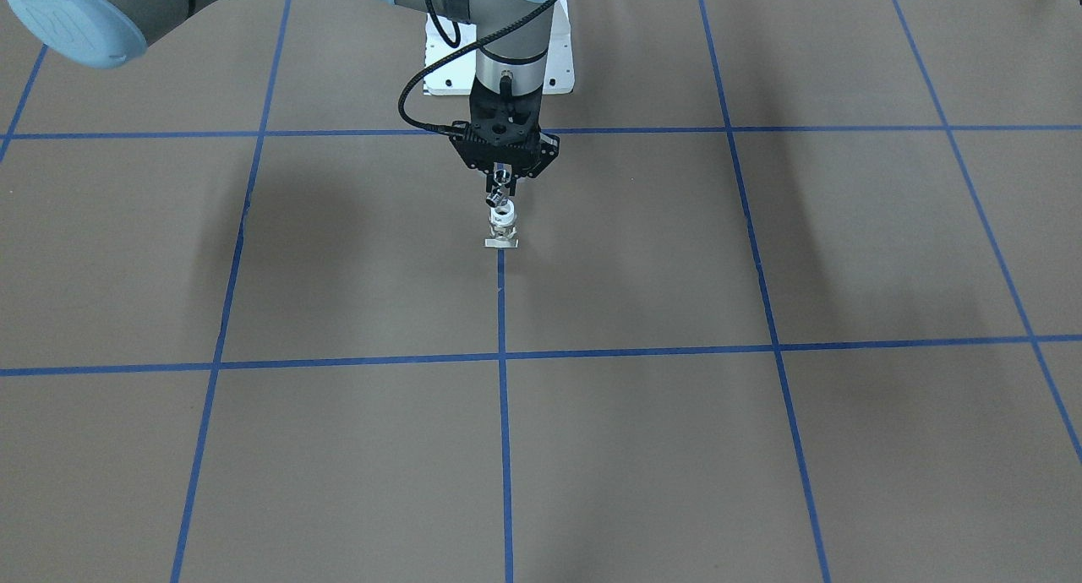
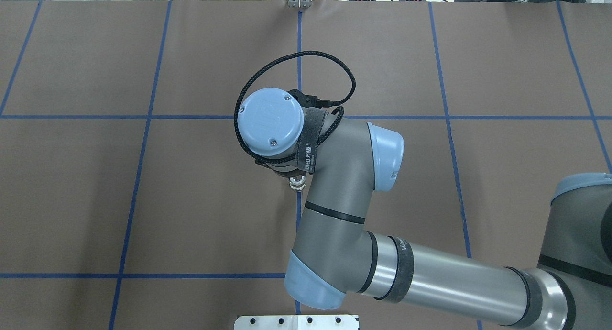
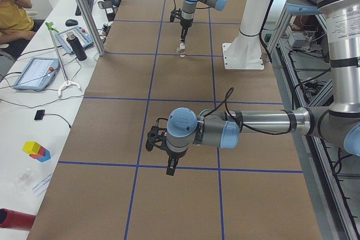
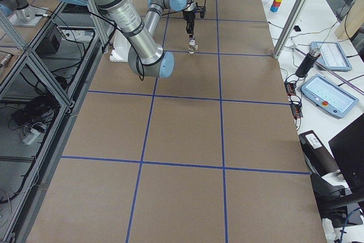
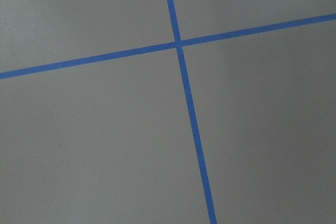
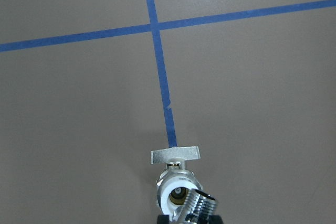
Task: Assemble PPR valve and pipe with both arms
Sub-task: 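Lower the pipe fitting onto the valve top with the right gripper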
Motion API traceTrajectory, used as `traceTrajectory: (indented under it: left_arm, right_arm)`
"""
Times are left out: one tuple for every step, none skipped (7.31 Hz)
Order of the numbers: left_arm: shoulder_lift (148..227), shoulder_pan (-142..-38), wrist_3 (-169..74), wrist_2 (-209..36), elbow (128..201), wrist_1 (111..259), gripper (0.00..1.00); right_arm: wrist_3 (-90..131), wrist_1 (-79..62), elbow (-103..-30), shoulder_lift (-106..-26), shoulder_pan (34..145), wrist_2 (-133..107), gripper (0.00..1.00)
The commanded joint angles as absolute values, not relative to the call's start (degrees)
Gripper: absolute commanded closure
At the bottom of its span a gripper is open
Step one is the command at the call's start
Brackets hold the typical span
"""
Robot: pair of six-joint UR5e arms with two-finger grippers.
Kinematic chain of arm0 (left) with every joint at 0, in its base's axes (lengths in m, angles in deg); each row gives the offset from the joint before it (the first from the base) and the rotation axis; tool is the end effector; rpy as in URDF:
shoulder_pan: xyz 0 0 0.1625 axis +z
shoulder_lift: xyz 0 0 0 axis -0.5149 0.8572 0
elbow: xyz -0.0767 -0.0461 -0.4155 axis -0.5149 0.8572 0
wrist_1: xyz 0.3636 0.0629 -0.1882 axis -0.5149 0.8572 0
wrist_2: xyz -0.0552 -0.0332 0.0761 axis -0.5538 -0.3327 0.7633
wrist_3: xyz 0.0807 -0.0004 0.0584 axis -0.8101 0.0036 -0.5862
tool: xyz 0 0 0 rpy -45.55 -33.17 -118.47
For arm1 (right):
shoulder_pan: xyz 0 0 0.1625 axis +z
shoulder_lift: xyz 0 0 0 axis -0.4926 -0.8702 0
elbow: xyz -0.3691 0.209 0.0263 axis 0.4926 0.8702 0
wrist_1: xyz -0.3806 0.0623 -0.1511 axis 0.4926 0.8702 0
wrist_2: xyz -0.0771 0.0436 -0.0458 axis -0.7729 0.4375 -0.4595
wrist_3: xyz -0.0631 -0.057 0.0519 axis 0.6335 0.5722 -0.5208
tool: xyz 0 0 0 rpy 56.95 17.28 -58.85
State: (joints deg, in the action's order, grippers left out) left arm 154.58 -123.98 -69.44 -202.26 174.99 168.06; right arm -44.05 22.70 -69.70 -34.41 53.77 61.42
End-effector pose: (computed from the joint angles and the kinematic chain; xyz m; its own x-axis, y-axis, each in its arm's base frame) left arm -0.0812 -0.3984 0.6426 0.6856 0.1853 -0.7040 -0.0367 0.9746 0.2209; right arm -0.5732 -0.3905 0.1032 0.7420 0.1665 0.6494 -0.2211 0.9753 0.0026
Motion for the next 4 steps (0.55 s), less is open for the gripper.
traceTrajectory:
  left_arm:
    - [154.6,-124.0,-69.4,-202.3,175.0,168.1,0.00]
    - [154.6,-124.0,-69.4,-202.3,175.0,168.1,0.00]
    - [154.6,-124.0,-69.4,-202.3,175.0,168.1,0.00]
    - [154.6,-124.0,-69.4,-202.3,175.0,168.1,0.00]
  right_arm:
    - [-44.0,22.6,-69.5,-34.3,53.8,61.4,1.00]
    - [-44.0,22.6,-69.5,-34.2,53.8,61.4,1.00]
    - [-44.0,22.6,-69.3,-34.2,53.8,61.3,1.00]
    - [-44.0,22.5,-69.3,-34.2,53.8,61.0,1.00]
